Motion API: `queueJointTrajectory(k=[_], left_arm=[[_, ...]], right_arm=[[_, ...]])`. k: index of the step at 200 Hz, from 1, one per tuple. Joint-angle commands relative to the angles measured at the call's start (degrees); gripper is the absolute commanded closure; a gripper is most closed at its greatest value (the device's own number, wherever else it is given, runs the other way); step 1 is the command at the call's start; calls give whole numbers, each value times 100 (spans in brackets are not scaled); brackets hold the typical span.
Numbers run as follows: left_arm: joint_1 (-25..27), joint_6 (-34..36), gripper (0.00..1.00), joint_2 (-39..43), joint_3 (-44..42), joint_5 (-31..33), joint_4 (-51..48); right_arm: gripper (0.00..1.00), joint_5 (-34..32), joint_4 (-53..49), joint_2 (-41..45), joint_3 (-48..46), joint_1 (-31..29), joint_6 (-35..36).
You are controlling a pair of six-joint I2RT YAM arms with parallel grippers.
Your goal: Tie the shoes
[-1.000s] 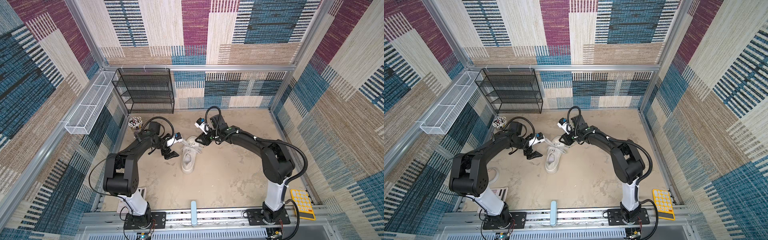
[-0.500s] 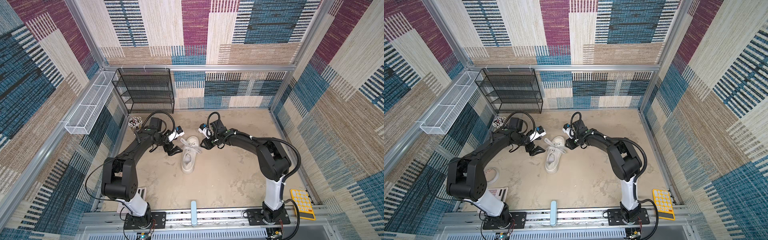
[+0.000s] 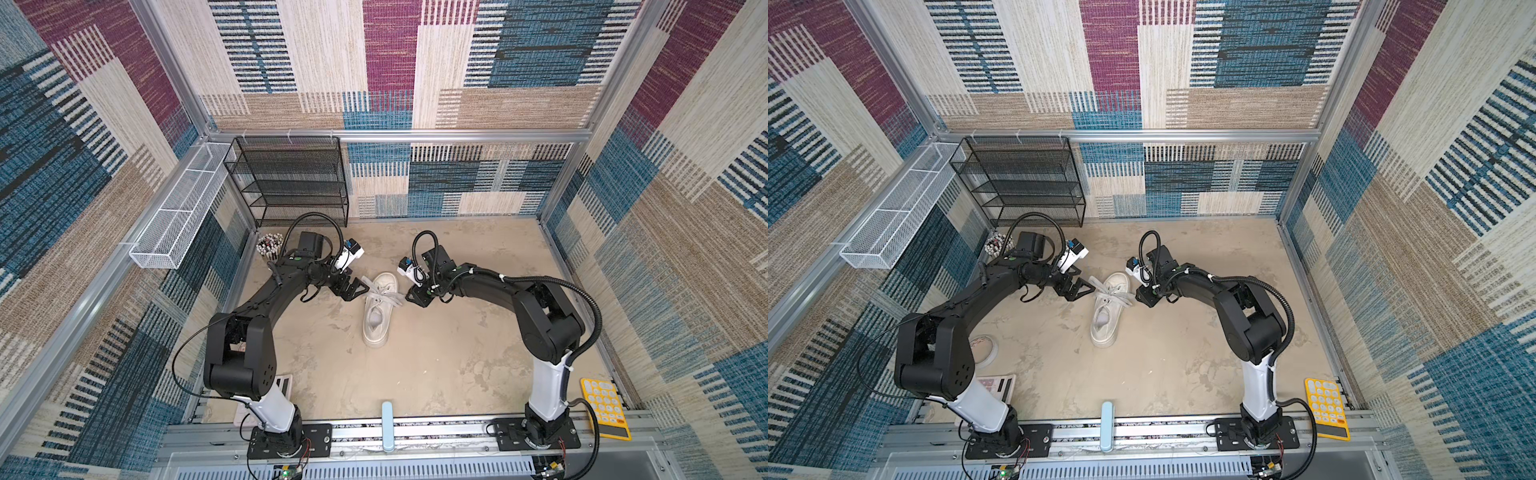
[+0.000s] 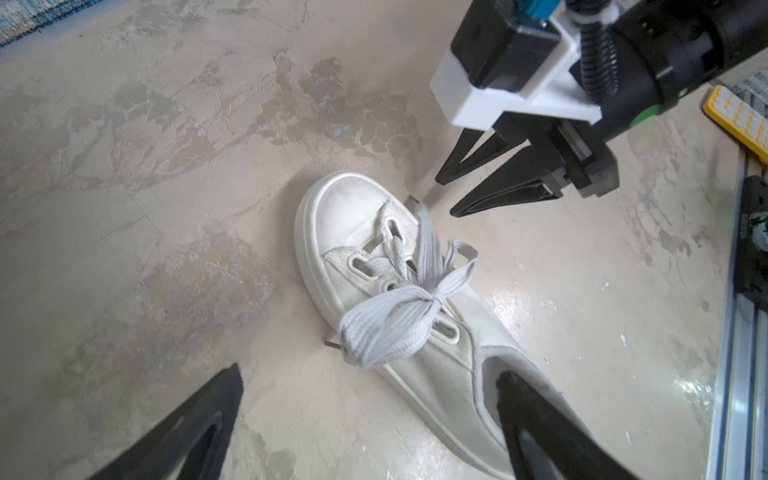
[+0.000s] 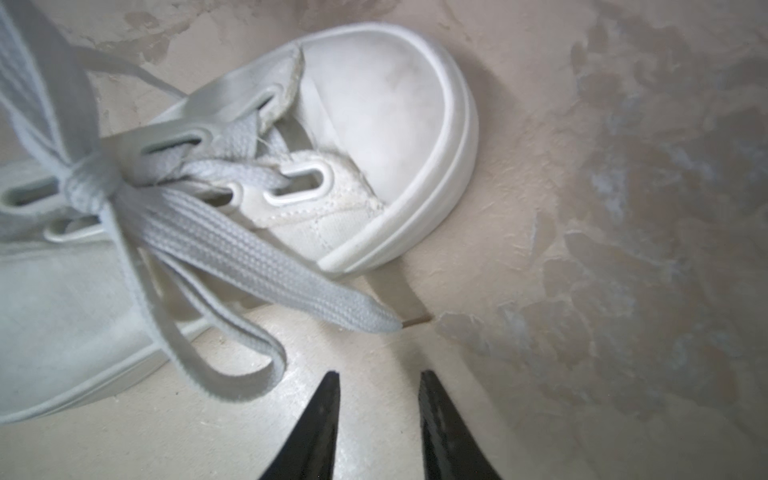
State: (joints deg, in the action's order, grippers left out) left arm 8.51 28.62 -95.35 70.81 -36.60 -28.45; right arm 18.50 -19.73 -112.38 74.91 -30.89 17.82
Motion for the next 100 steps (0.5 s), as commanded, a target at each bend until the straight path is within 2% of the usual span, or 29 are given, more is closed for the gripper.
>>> queueJointTrajectory(k=[1,80,100], left_arm=[[1,-233,1,-66,167,-91,78],[1,-242,1,-181,359,-20,-136],[1,-225,1,-196,398,20,-217]], right_arm=[[64,30,239,-127,101,-51,408],[64,115,397,-429,258,-160,833],[68,151,413,-486,324,-154,939]])
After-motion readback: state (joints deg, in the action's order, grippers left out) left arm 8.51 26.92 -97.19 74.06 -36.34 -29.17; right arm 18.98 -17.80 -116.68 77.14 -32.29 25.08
